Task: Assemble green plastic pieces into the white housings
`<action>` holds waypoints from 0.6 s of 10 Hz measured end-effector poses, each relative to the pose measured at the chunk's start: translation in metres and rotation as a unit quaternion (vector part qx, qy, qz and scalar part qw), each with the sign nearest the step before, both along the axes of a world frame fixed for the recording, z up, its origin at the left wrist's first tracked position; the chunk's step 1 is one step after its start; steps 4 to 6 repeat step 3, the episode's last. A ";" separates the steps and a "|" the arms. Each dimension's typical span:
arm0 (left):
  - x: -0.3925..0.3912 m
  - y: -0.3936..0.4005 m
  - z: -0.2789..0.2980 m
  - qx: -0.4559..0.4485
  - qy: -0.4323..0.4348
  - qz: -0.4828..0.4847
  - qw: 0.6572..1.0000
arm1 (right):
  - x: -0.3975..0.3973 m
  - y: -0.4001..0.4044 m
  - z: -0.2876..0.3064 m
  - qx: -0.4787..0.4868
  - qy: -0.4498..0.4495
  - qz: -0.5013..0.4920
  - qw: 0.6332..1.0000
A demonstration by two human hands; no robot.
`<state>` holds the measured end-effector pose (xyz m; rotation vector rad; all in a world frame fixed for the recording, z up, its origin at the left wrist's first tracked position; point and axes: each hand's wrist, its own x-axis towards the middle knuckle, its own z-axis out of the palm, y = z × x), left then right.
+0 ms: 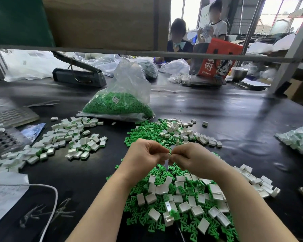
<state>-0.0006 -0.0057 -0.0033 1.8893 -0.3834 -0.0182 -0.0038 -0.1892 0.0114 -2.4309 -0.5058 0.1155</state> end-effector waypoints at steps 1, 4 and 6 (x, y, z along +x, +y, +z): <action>-0.002 -0.006 -0.003 0.045 -0.008 -0.010 0.999 | 0.001 -0.004 -0.002 -0.028 0.019 -0.002 0.999; -0.006 -0.012 0.001 0.157 -0.087 0.040 0.983 | 0.002 -0.009 0.001 -0.078 -0.004 -0.059 0.995; -0.006 -0.012 0.001 0.157 -0.087 0.040 0.983 | 0.002 -0.009 0.001 -0.078 -0.004 -0.059 0.995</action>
